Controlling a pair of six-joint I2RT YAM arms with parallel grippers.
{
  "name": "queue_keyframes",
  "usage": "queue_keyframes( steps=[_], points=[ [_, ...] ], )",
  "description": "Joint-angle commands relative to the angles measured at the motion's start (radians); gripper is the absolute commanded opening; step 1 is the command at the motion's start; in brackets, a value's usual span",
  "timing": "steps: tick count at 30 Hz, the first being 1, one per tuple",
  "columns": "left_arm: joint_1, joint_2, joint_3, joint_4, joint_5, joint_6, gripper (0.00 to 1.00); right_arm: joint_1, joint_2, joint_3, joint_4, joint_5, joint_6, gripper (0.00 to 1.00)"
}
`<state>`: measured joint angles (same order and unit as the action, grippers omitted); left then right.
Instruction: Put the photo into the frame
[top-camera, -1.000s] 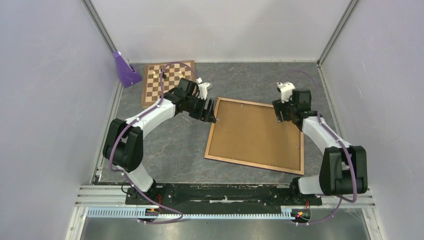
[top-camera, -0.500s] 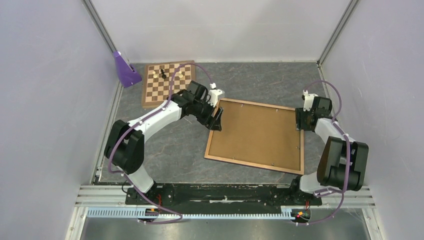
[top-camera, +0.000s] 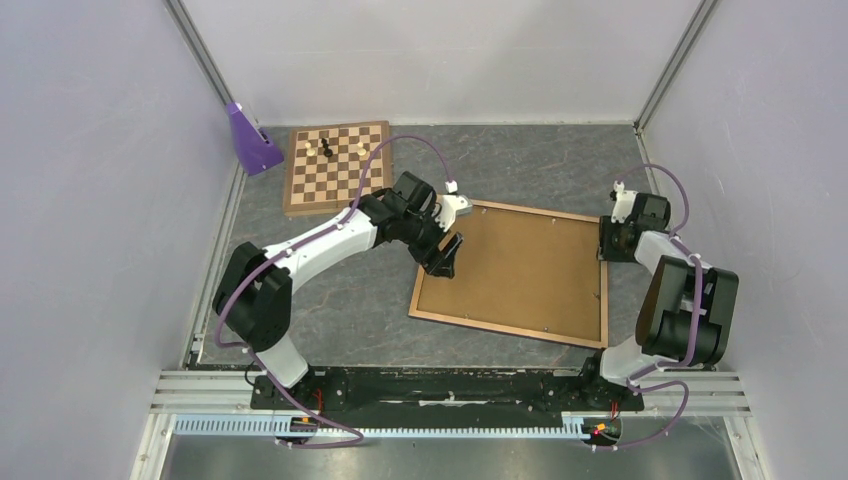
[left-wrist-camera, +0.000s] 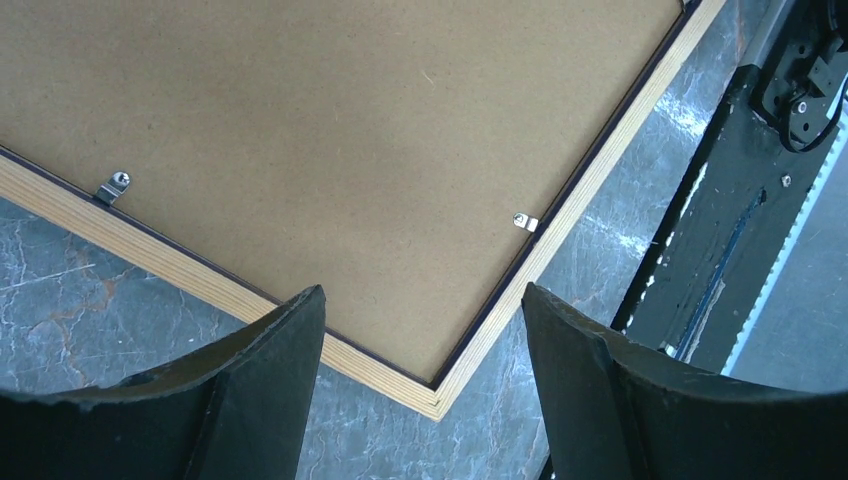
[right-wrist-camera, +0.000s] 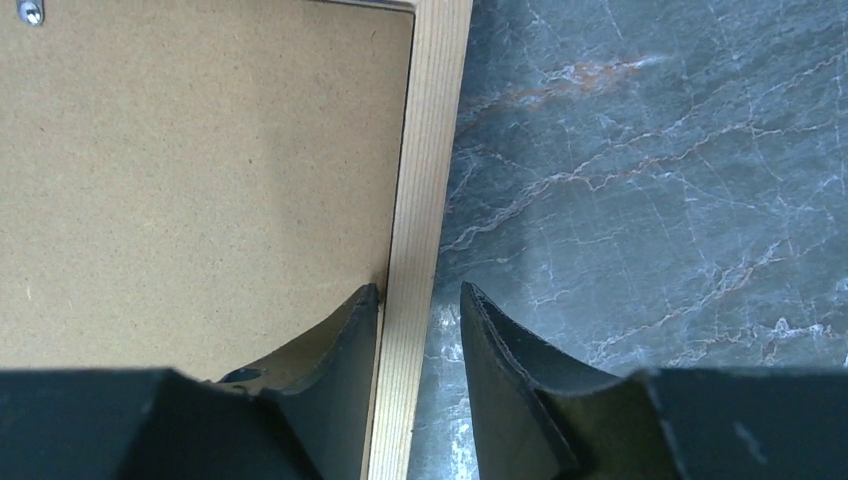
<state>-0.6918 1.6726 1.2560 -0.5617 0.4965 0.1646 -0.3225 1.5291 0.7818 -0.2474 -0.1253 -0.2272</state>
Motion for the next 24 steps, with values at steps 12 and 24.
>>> queue_keyframes(
  steps=[12,24],
  points=[
    [-0.087,-0.003,0.053,0.008,-0.033,0.080,0.79,-0.049,0.070,0.102,0.018,-0.071,-0.006,0.12],
    [-0.311,0.124,0.233,-0.062,-0.137,0.226,0.93,-0.049,0.015,0.289,-0.137,-0.174,0.063,0.00]
  ],
)
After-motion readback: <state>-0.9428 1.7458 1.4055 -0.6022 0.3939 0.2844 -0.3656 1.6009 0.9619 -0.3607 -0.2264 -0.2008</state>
